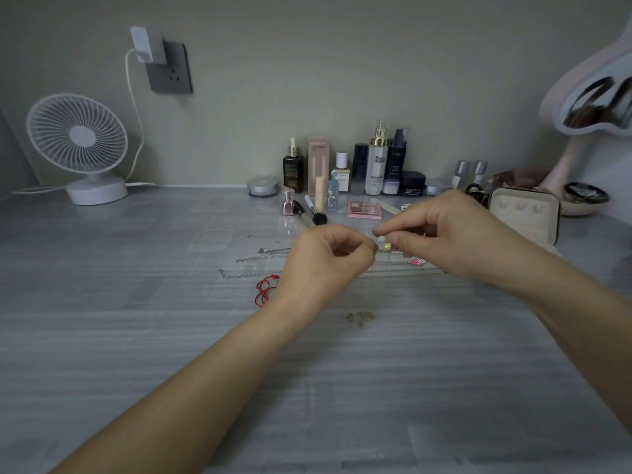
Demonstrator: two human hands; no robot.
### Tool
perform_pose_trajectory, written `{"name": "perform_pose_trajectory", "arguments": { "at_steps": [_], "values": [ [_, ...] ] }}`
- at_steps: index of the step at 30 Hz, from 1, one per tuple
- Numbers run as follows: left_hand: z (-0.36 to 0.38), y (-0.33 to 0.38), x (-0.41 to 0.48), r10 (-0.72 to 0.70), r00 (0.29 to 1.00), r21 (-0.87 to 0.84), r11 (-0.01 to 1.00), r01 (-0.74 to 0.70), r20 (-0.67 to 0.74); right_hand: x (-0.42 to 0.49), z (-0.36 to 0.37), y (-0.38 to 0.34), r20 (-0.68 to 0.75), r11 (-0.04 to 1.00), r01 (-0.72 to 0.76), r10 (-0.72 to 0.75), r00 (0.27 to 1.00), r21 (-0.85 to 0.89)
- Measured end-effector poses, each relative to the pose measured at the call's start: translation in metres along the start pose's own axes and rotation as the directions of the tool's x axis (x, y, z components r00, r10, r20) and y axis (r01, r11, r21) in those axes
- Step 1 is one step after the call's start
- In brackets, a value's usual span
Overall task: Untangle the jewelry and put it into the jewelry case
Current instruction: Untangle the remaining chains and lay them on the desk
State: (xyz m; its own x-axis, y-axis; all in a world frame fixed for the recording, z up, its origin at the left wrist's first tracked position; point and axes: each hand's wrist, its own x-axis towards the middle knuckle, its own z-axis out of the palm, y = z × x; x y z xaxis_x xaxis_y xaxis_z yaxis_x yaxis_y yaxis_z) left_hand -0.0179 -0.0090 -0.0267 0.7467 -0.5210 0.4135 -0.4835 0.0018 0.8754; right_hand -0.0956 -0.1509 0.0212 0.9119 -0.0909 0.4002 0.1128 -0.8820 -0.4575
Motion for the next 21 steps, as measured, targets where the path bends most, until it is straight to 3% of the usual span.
{"name": "perform_pose_trajectory", "arguments": {
  "at_steps": [4, 10, 21],
  "values": [
    [0.001, 0.003, 0.000, -0.027, 0.999, -0.051, 0.998, 0.030, 0.043, 0.001, -0.001, -0.004, 0.032, 0.999, 0.017, -0.018, 0.999, 0.044],
    [0.004, 0.003, -0.001, -0.189, 0.951, -0.332, 0.905, 0.265, 0.244, 0.003, -0.004, -0.010, 0.039, 0.981, -0.003, -0.005, 0.999, 0.195],
    [-0.007, 0.000, 0.006, -0.196, 0.920, -0.540, 0.760, 0.361, 0.339, 0.004, -0.019, 0.004, -0.070, 0.941, -0.101, 0.130, 0.989, 0.322]
  ]
}}
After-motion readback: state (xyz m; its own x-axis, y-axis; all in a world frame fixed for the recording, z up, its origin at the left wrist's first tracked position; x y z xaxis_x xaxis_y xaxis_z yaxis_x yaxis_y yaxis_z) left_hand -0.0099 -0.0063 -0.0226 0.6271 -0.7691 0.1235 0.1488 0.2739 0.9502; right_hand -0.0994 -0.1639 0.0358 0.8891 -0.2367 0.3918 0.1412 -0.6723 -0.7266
